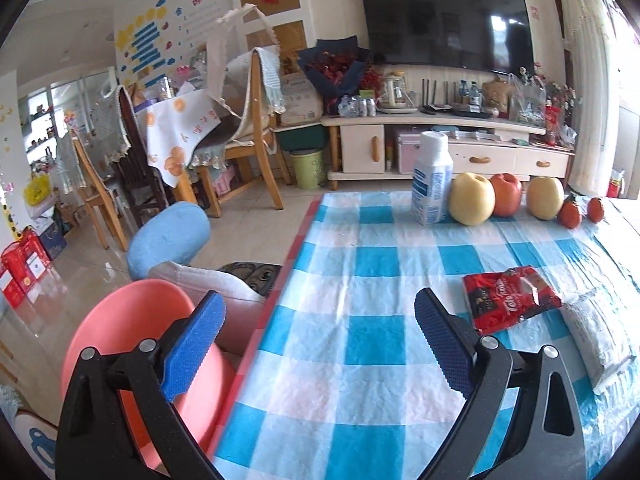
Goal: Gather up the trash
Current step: 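Move both tools back over the table toward the remaining wrappers, then grasp the red Tuc wrapper with the left tool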
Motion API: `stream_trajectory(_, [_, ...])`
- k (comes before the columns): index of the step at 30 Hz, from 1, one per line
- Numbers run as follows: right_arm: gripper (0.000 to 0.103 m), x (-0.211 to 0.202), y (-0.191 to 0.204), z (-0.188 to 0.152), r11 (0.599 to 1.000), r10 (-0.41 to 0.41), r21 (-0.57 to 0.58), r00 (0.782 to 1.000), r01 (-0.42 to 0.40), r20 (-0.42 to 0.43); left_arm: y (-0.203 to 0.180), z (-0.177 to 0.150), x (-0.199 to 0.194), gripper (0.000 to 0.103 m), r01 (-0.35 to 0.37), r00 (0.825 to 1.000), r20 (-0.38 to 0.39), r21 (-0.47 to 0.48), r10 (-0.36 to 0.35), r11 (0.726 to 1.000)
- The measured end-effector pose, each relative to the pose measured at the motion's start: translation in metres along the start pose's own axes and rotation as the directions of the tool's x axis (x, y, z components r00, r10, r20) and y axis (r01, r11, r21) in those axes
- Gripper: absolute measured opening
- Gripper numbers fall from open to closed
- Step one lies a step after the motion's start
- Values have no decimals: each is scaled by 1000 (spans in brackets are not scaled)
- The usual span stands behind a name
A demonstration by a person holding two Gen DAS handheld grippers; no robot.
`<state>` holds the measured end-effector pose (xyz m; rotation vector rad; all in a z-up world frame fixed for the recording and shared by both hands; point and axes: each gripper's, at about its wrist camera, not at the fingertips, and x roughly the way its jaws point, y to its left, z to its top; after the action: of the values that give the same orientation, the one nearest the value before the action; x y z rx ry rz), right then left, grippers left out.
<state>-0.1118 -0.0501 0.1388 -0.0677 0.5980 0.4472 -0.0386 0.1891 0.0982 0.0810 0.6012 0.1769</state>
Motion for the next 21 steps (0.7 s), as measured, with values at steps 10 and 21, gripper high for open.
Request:
stream_trajectory(10, [95, -4, -62, -8, 993, -64, 91, 996, 70, -63, -35, 3, 19, 95, 145, 986, -77, -31, -147, 989])
stream_trajectory(21, [95, 16, -111, -27, 971, -19, 227, 975, 70, -220, -88, 4, 59, 95, 365, 901, -195, -143, -388, 920])
